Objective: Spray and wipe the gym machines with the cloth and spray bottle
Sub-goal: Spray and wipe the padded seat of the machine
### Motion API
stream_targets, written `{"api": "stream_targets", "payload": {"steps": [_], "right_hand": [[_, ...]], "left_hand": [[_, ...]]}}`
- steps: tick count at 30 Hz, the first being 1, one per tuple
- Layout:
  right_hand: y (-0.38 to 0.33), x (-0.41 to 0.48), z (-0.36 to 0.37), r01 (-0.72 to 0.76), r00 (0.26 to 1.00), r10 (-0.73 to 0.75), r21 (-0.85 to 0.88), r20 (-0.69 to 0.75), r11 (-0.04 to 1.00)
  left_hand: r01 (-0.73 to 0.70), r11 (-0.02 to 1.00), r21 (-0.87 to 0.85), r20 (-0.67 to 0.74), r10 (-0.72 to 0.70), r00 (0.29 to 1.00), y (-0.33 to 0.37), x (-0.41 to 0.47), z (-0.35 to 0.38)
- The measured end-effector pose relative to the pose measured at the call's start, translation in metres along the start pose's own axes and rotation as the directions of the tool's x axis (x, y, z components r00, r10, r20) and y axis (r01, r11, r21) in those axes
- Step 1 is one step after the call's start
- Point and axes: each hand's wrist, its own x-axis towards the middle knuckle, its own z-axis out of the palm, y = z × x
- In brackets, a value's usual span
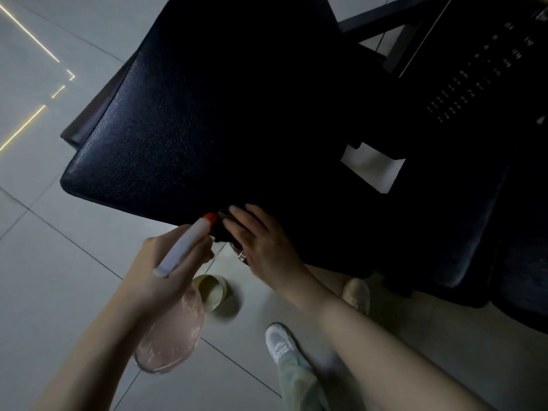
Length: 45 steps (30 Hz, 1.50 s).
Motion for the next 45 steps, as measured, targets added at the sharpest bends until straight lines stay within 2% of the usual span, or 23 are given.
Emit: {"api": "stream_targets", "payload": {"steps": [4, 7, 9, 11, 13, 16, 21, 25, 28, 30, 32, 36, 38, 40, 42, 45], "right_hand": [[0.033, -0.041, -0.025, -0.134, 0.991, 0.135, -0.063, 0.014, 0.989], [0.049, -0.064, -0.043, -0.3, 0.954, 0.299, -0.076, -0.033, 0.951], [0.056, -0.066, -0.058, -0.533, 0.839, 0.536, 0.055, -0.094, 0.845], [0.064, -0.062, -0.077, -0.668, 0.691, 0.707, 0.24, -0.152, 0.705], [0.066, -0.053, -0.095, -0.677, 0.583, 0.795, 0.442, -0.166, 0.588], [0.066, -0.043, -0.107, -0.638, 0.532, 0.841, 0.606, -0.099, 0.475], [0.071, -0.039, -0.11, -0.652, 0.499, 0.866, 0.646, -0.029, 0.397], [0.073, -0.046, -0.104, -0.695, 0.476, 0.879, 0.61, -0.008, 0.381], [0.062, -0.043, -0.077, -0.753, 0.505, 0.863, 0.499, 0.019, 0.429], [0.047, -0.037, -0.05, -0.758, 0.528, 0.846, 0.411, -0.068, 0.506], [0.034, -0.032, -0.032, -0.717, 0.56, 0.811, 0.392, -0.167, 0.576], [0.033, -0.062, -0.025, -0.498, 0.843, 0.527, 0.212, -0.109, 0.841], [0.042, -0.083, -0.03, -0.445, 0.884, 0.46, 0.148, -0.081, 0.883], [0.048, -0.09, -0.034, -0.541, 0.824, 0.558, 0.152, -0.103, 0.827], [0.047, -0.08, -0.034, -0.669, 0.681, 0.713, 0.255, -0.169, 0.698], [0.039, -0.044, -0.027, -0.755, 0.451, 0.862, 0.416, -0.233, 0.507]], "left_hand": [[0.007, 0.999, -0.05, 0.061, -0.004, 0.998, 0.005, 0.003, 0.008], [-0.068, 0.997, 0.043, 0.133, 0.062, 0.989, 0.002, 0.007, 0.017], [-0.122, 0.988, 0.093, 0.215, 0.099, 0.972, 0.001, 0.009, 0.027], [-0.112, 0.984, 0.14, 0.274, 0.07, 0.959, 0.002, 0.009, 0.042], [-0.135, 0.967, 0.214, 0.329, 0.059, 0.943, 0.002, 0.009, 0.059], [-0.147, 0.953, 0.264, 0.377, 0.038, 0.926, -0.002, 0.01, 0.079], [-0.11, 0.933, 0.343, 0.375, -0.029, 0.927, -0.001, 0.012, 0.092], [-0.182, 0.937, 0.297, 0.401, 0.051, 0.915, 0.004, 0.017, 0.085], [-0.198, 0.963, 0.182, 0.372, 0.119, 0.92, 0.006, 0.019, 0.077], [-0.195, 0.973, 0.127, 0.32, 0.146, 0.936, 0.006, 0.021, 0.073], [-0.2, 0.976, 0.085, 0.277, 0.17, 0.946, 0.008, 0.023, 0.071], [-0.211, 0.977, 0.043, 0.222, 0.197, 0.955, 0.015, 0.03, 0.068], [-0.205, 0.978, 0.035, 0.188, 0.195, 0.963, 0.018, 0.035, 0.066], [-0.195, 0.98, 0.028, 0.151, 0.188, 0.97, 0.022, 0.04, 0.063], [-0.193, 0.981, -0.005, 0.139, 0.192, 0.971, 0.026, 0.043, 0.062], [-0.182, 0.98, -0.076, 0.097, 0.189, 0.977, 0.034, 0.045, 0.057]]}}
